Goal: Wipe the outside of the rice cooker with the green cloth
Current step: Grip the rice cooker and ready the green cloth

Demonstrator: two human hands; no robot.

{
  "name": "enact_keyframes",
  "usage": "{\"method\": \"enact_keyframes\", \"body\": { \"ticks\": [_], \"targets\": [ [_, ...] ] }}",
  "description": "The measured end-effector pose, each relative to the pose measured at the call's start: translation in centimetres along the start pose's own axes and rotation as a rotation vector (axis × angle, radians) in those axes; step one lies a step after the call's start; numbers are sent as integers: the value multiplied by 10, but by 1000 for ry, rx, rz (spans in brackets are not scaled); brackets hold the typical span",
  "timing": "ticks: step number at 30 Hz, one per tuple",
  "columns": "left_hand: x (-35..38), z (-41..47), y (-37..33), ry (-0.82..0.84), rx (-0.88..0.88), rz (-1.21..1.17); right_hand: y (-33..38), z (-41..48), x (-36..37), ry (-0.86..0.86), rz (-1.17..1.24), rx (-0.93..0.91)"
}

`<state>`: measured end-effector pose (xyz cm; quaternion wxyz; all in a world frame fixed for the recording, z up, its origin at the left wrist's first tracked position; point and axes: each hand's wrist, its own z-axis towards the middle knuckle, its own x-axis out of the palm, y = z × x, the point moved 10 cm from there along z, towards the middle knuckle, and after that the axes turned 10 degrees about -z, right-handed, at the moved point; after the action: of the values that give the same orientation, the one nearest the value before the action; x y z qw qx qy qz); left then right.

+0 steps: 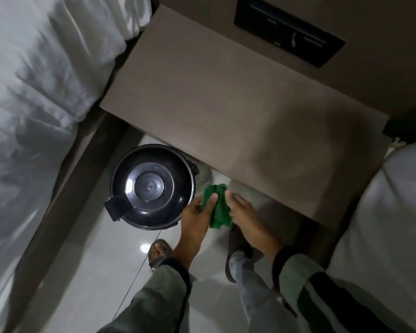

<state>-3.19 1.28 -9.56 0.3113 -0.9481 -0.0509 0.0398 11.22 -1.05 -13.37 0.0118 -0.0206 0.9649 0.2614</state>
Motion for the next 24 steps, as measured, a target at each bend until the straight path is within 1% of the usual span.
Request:
{"method": "enact_keyframes", "body": {
  "ticks": [2, 3, 4, 5, 6, 7, 8, 9, 10, 12, 13, 15, 17, 18, 21, 24],
  "targets": [
    [15, -8, 9, 147, -151, 27, -32, 2, 14, 69, 239, 119],
    [15, -8, 8, 170, -184, 72, -45, 6, 14, 62, 312, 147],
    [9, 0, 3, 153, -153, 156, -58, 10, 8, 19, 328, 182],
    [-4, 15, -8, 85, -66, 283, -71, 15, 1, -41, 326, 227],
    [-20, 33, -26, -39, 57, 470, -83, 22, -6, -89, 312, 265],
    [-36, 55, -38, -194, 138, 682, -99, 31, -11, -115, 294, 288],
    [-47, 76, -48, -331, 142, 812, -108, 36, -16, -143, 250, 303],
    [-54, 96, -48, -426, 99, 873, -119, 44, -21, -165, 203, 321],
    [-53, 114, -47, -490, 42, 886, -128, 49, -26, -186, 141, 339],
    [-48, 140, -41, -590, -20, 833, -143, 53, -37, -229, -20, 367],
    [-44, 151, -38, -632, -8, 802, -144, 52, -41, -243, -110, 375],
    [-35, 166, -35, -670, 25, 769, -140, 50, -49, -256, -255, 327],
    [-43, 158, -26, -749, -38, 738, -136, 43, -51, -231, -356, 298],
    [-47, 153, -21, -743, -49, 742, -134, 37, -50, -216, -356, 298],
    [-67, 132, -1, -549, -6, 775, -117, 24, -41, -196, -328, 311],
    [-117, 88, 20, -439, 88, 769, -85, 21, -21, -194, -272, 217]
  ]
}}
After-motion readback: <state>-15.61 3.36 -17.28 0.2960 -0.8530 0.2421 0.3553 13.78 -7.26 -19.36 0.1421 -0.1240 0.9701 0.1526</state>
